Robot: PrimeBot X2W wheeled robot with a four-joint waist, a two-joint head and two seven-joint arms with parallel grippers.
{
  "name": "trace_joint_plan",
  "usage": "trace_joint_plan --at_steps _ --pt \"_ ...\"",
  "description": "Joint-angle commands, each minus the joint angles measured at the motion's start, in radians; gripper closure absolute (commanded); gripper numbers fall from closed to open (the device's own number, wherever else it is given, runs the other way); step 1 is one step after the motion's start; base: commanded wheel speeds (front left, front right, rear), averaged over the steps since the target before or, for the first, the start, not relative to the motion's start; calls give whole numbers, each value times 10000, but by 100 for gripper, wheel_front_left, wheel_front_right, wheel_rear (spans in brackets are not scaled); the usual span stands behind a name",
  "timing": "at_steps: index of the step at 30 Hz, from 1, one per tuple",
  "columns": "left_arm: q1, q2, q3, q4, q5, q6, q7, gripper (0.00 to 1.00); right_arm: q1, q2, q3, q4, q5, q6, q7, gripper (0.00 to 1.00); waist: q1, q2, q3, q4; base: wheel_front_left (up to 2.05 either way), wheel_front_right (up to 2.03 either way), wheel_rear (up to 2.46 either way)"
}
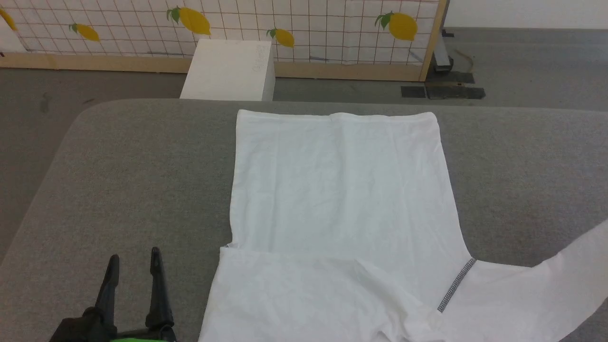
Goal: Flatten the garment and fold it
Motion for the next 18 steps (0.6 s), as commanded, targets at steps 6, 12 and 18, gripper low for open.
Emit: trace_joint_plan --at_steps 6,12,18 --pt "182 30 36 -44 -52 78 -88 0 151 870 2325 -2446 398 -13 552 100 1 0 -48 121 0 0 0" --pt "153 5 1 -10 -72 122 -103 0 154 1446 4884 -3734 592 -13 1178 100 1 0 -88 225 0 0 0" --pt "95 -20 -57 49 -111 130 -122 0 -134 1809 7495 -3535 845 -13 1249 100 1 0 -71 322 0 0 0"
